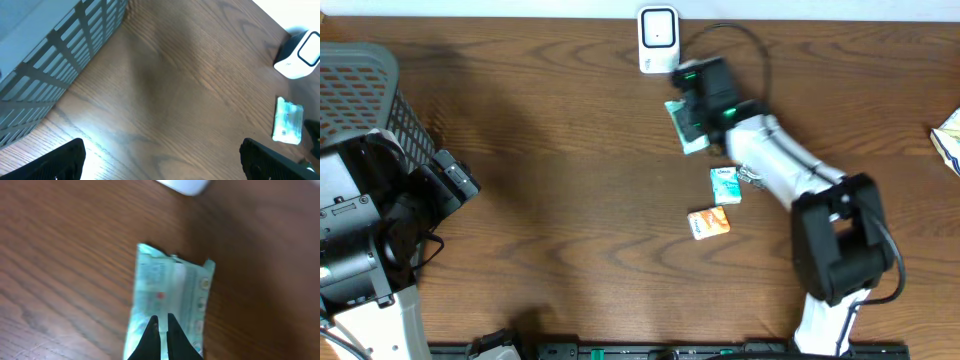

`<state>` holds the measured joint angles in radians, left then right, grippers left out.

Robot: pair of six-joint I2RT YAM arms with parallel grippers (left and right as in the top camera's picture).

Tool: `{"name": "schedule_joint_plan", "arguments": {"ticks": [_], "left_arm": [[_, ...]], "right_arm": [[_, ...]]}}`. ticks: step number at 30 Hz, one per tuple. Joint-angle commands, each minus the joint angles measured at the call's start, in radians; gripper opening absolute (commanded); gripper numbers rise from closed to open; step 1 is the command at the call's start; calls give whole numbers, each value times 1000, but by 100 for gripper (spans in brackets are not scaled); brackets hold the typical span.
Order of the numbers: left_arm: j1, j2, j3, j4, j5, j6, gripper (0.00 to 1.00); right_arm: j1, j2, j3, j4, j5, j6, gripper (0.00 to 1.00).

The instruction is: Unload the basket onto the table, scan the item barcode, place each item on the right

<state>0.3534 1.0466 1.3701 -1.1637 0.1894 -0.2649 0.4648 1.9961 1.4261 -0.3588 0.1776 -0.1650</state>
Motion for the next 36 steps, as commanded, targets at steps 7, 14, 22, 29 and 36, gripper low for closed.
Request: {"name": "schedule_joint_plan", "arguments": {"ticks": [7, 14, 22, 29, 36], "left_arm": [[5, 0, 16, -3, 9, -2, 98], [5, 0, 16, -3, 9, -2, 98], [5, 0, 16, -3, 9, -2, 98], [5, 0, 16, -3, 9, -2, 98], [5, 0, 16, -3, 9, -2, 98]], "right_arm": [[156, 77, -2, -25, 325, 5, 1], [45, 76, 3, 19, 156, 93, 27], [-211, 77, 2, 35, -415, 203, 43], [-280, 140, -1, 48, -610, 203, 47], [-253, 257, 0, 131, -704, 288, 46]]}}
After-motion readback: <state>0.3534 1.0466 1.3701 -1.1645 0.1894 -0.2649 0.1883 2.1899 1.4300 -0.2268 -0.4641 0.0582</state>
